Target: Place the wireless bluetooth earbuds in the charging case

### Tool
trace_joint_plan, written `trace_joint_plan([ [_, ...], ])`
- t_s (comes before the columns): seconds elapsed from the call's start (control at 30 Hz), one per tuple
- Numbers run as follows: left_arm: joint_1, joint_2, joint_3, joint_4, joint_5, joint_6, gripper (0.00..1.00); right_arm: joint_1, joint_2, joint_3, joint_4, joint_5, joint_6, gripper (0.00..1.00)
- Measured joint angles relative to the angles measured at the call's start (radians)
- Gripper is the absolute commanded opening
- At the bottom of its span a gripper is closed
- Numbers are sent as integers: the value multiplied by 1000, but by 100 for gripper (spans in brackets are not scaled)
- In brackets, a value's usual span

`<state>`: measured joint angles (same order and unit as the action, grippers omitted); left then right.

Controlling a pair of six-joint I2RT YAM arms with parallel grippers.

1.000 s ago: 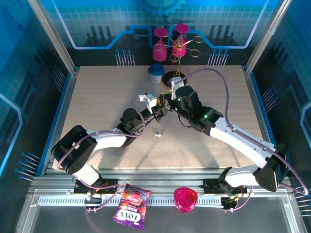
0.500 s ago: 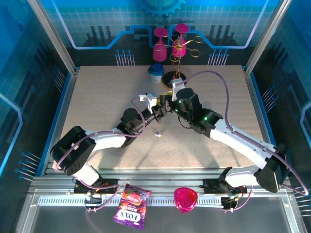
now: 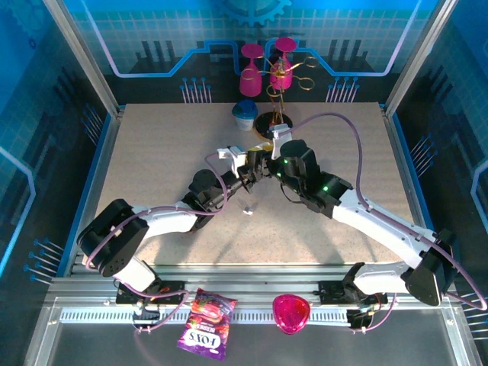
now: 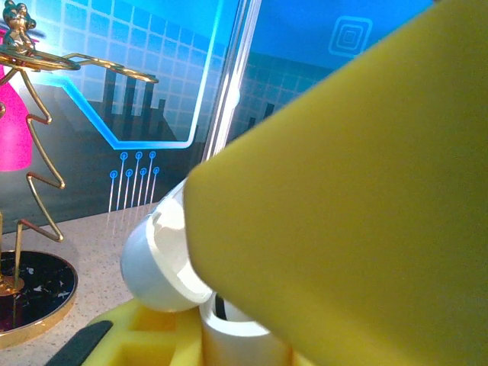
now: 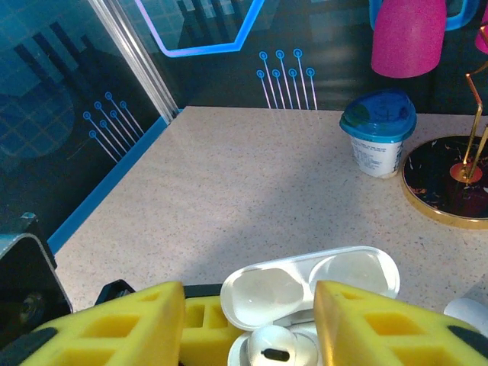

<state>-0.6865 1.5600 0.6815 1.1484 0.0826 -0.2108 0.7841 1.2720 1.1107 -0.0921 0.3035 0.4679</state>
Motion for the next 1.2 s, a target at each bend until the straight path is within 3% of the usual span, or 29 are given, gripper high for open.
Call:
trace_joint_plan([
  [0.3, 0, -2, -6, 37, 0, 55, 0, -6, -58, 0, -23, -6, -2, 78],
  [0.4, 1, -2, -19, 57, 8, 88, 0, -6, -108, -8, -24, -10, -5, 91],
  [0.53, 16, -2, -40, 76, 55, 117, 0, -13, -204, -80, 0, -18, -12, 97],
  [0.9, 147, -73, -116, 108, 136, 132, 0, -158, -350, -272, -40, -81, 68, 92],
  [1.07, 148, -170, -116, 73, 142, 159, 0, -203, -274, -331, -126, -101, 225, 89],
  [1.2, 148, -214, -116, 50, 151, 170, 0, -207, -124, -360, -139, -184, 360, 86],
])
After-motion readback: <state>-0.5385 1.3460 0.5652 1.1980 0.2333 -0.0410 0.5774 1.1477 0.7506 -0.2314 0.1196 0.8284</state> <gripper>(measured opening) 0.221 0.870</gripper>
